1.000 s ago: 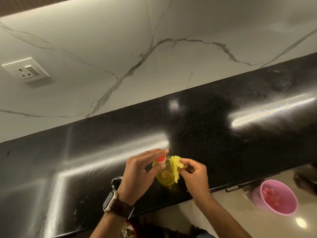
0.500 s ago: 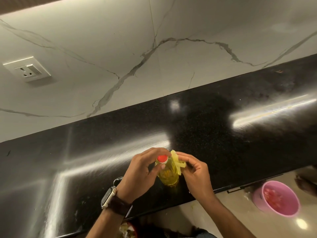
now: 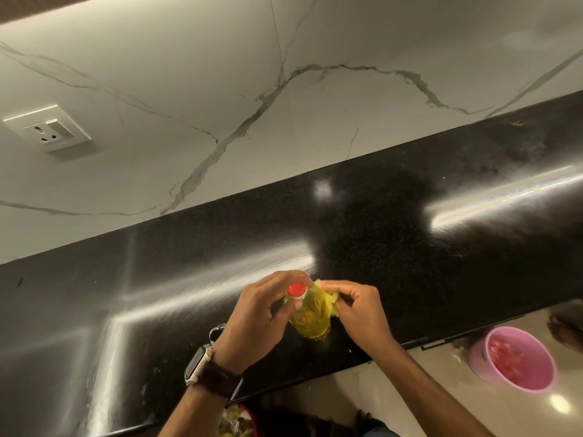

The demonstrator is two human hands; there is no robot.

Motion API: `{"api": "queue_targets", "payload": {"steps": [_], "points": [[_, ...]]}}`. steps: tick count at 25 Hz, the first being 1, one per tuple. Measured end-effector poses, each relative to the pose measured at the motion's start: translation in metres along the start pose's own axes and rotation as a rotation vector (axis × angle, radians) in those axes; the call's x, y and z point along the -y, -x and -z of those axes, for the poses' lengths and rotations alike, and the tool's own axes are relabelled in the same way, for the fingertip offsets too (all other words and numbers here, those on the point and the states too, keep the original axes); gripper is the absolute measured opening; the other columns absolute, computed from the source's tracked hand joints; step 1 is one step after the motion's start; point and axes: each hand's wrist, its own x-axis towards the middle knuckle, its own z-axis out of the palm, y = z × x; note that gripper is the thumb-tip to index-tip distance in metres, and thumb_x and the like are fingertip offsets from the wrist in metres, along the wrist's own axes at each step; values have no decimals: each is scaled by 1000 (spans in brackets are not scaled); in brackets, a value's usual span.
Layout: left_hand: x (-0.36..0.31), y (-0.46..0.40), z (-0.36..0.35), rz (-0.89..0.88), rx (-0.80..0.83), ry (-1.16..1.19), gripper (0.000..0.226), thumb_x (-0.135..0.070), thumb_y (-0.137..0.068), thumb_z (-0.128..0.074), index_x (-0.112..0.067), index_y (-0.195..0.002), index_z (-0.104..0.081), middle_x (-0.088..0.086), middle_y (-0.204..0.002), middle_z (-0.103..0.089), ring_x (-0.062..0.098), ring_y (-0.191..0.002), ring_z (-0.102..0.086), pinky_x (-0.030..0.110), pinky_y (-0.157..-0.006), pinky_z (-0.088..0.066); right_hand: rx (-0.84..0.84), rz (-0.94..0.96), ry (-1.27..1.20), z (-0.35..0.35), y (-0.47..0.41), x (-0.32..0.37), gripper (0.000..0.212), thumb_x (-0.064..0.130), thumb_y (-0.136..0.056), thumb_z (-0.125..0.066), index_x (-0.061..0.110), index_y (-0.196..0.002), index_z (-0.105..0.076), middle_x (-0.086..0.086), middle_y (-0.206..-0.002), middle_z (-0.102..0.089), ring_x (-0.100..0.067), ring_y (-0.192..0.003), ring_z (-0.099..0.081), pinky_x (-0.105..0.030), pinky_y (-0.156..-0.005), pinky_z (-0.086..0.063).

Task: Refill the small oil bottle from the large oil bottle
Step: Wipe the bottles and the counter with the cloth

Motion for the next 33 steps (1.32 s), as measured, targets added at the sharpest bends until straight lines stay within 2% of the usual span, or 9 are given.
{"api": "queue_targets", "payload": {"steps": [5,10,13,15,19,21,23,27,33], "points": [[4,3,-2,4,-4,34,44,-2,-91,-75,-26,-127,-66,-16,-126,-70,12,-122,-66,39,-94,-61,-80,210,-22,-10,-3,12,45,-12,-87,-64,21,-113,-81,15,-113,-78,1,-110,-71,-18,-95,-56],[1,4,-3,4,-16,40,45,-8,-92,-72,-34,-129,-63,-19,-128,-68,8,-123,-65,34,-96,-60,-10,42,507,-22,15,-58,28,0,-91,-68,13,-113,-80,-1,-108,-78,-13,-103,-72,-32,-91,-59],[-2,3,-3,30,-18,63,47,-3,-90,-74,-34,-125,-65,-19,-126,-69,7,-123,-65,31,-97,-59,132,54,904,-31,21,-78,22,11,-91,-70,21,-109,-78,5,-110,-76,-20,-114,-66,-35,-88,-54],[-5,1,0,49,-12,90,48,3,-88,-76,-30,-121,-68,-17,-124,-71,7,-121,-66,30,-99,-57,107,88,960,-29,22,-81,20,17,-88,-75,23,-107,-80,8,-110,-76,-19,-112,-65,-36,-85,-53],[-8,-7,6,32,71,197,47,17,-84,-66,-18,-115,-72,-8,-127,-73,13,-129,-63,35,-109,-52,-203,-128,382,-6,25,-76,15,13,-90,-75,24,-100,-79,12,-96,-76,-8,-91,-71,-23,-76,-55],[-8,-5,6,15,64,224,59,18,-80,-65,-18,-127,-69,-8,-138,-68,15,-140,-54,39,-116,-45,-241,-212,135,7,24,-71,19,8,-91,-75,25,-100,-76,13,-91,-76,-3,-87,-73,-20,-75,-58],[-5,2,0,19,-61,191,68,7,-80,-80,-22,-139,-63,-9,-145,-62,16,-140,-55,40,-111,-48,-222,-229,24,13,22,-61,18,6,-91,-75,20,-101,-76,11,-91,-77,-2,-88,-73,-25,-80,-61],[-7,11,-24,67,-312,129,58,-14,-73,-92,-34,-124,-74,-15,-119,-76,7,-102,-75,32,-80,-65,-111,-209,-103,4,18,-32,17,6,-92,-74,19,-103,-76,8,-94,-78,-5,-91,-74,-28,-81,-61],[-7,6,-18,32,-229,30,49,-15,-75,-92,-34,-116,-73,-23,-109,-75,3,-97,-75,28,-78,-65,78,33,-266,10,-5,28,30,2,-93,-66,27,-104,-78,5,-104,-79,-14,-103,-74,-30,-90,-61]]}}
